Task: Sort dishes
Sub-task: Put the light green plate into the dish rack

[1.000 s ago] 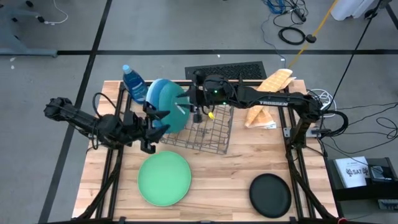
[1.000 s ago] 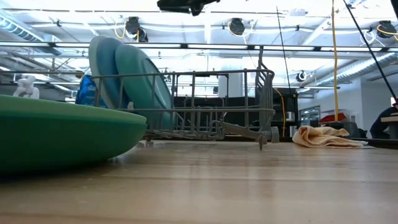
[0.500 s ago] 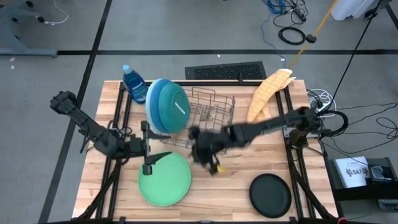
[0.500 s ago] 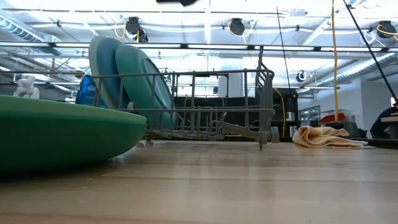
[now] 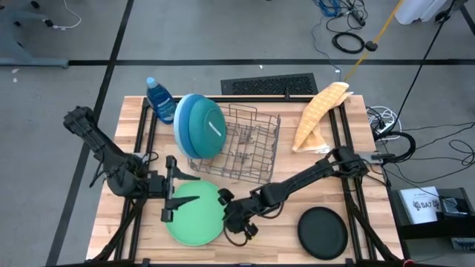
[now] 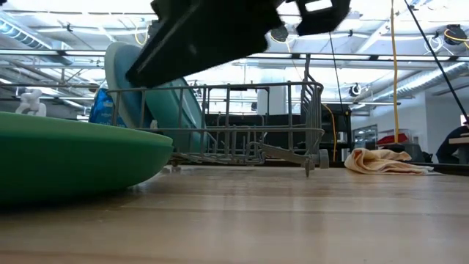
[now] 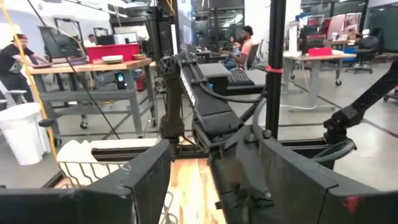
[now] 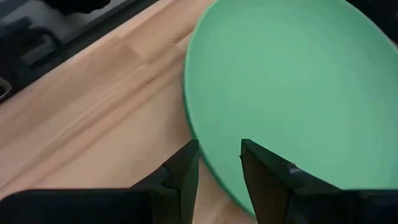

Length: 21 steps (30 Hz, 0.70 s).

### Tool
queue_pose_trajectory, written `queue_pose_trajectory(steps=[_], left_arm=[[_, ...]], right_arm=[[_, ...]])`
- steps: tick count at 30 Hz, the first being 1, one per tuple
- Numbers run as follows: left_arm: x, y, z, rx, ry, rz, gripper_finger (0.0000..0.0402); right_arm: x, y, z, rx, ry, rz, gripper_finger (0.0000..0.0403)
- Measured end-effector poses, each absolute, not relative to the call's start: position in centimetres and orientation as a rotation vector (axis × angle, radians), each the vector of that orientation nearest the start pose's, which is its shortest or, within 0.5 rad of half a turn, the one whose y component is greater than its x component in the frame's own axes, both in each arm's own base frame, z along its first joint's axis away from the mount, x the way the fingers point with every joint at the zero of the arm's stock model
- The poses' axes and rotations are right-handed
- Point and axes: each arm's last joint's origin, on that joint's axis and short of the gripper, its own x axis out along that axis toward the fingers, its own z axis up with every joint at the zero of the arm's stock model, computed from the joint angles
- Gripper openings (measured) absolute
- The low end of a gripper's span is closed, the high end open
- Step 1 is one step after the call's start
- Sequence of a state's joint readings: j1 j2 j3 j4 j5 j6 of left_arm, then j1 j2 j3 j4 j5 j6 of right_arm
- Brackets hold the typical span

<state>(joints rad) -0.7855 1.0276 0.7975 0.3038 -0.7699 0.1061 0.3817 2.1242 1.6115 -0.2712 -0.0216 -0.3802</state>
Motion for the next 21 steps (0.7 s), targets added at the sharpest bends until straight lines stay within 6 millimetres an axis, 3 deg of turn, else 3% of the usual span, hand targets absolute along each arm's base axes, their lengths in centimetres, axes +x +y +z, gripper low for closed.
queue_pose_trajectory(steps=[13, 21], left_arm=[[18.1, -15.4, 32.9, 0.052, -0.030, 0.001, 0.0242], [18.2, -15.6, 32.7, 0.030, -0.027, 0.002, 0.0242]], right_arm=[[44.2, 17.8, 16.3, -0.445, 0.746, 0.559, 0.0116], [44.6, 17.7, 16.3, -0.464, 0.710, 0.545, 0.0087]])
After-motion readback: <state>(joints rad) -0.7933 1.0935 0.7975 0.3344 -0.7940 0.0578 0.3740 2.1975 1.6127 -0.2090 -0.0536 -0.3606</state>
